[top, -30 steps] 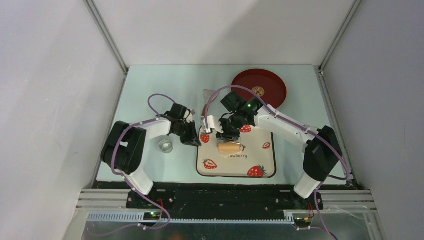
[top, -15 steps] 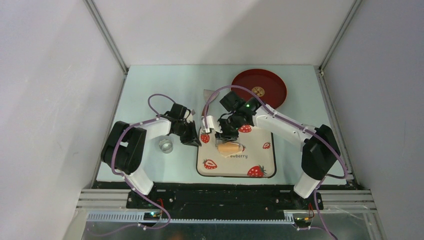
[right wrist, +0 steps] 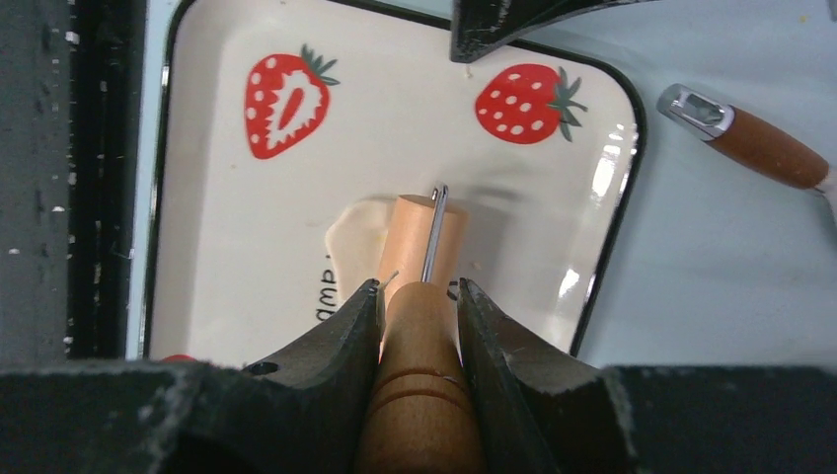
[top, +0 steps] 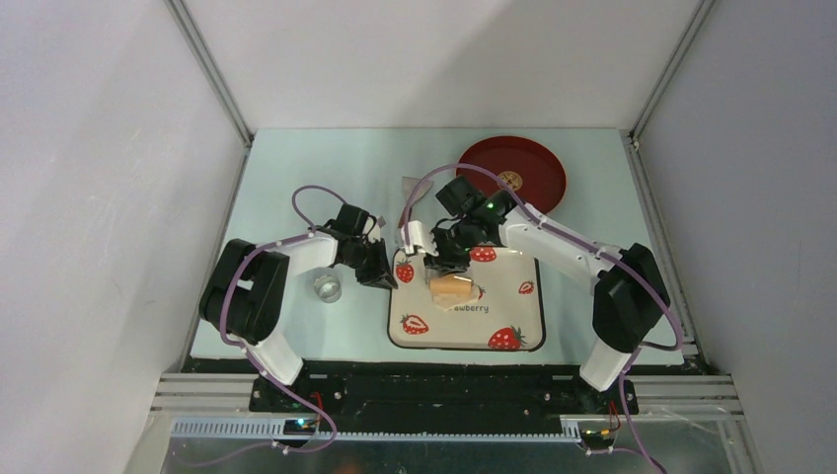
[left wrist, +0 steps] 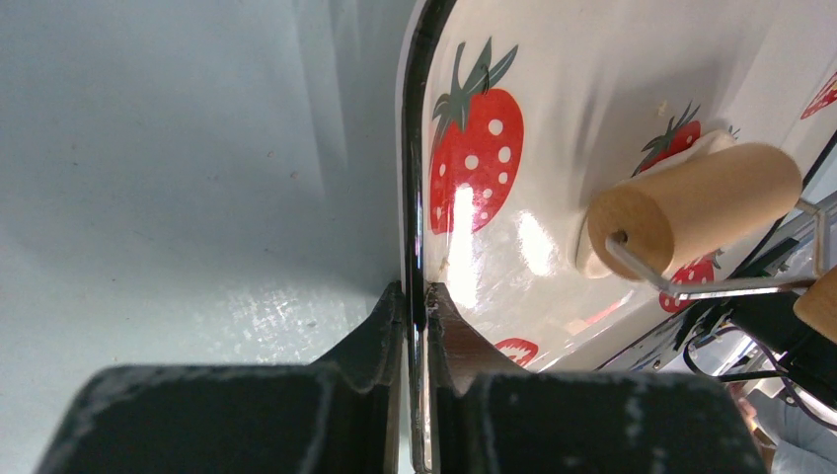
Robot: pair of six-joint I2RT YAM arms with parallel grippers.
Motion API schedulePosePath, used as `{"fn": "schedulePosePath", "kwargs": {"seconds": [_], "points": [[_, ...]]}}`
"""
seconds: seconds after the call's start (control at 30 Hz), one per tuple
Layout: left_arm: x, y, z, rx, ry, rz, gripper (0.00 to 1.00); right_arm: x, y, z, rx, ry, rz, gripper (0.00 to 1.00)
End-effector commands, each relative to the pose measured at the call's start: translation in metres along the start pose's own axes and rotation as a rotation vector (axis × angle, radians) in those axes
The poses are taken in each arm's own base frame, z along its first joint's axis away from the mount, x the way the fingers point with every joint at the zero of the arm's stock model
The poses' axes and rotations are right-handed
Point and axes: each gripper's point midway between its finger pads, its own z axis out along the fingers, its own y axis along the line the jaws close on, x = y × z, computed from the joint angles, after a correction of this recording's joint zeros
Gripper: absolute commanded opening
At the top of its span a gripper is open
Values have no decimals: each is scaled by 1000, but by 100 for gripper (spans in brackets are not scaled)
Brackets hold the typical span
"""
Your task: Roll out the dumpling wrappers from the dough
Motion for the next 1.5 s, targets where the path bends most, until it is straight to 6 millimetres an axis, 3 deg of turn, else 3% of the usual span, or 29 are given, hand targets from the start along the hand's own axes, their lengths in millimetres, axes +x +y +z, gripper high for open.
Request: {"fn": "schedulePosePath", "kwargs": {"seconds": [0.0, 0.17, 0.27, 0.53, 0.8, 1.07, 1.47], "points": [[21, 47, 8, -193, 56, 27, 0, 55, -8, 25, 15, 185, 82, 0], [20, 46, 8, -191, 55, 28, 0, 68, -13, 29, 39, 241, 106, 0], [21, 47, 9, -193, 57, 26, 0, 62, -16, 25, 56, 221, 103, 0], [21, 47, 8, -191, 57, 28, 0, 4, -24, -28, 181, 23, 52, 0], [21, 47, 8, -193, 58, 28, 0, -2, 0, -57, 215, 29, 51, 0], [22, 47, 9, -193, 59, 28, 0, 10, 19, -54, 189, 42, 61, 0], [22, 47, 9, -193, 61, 29, 0, 32, 41, -19, 79, 41, 100, 0]]}}
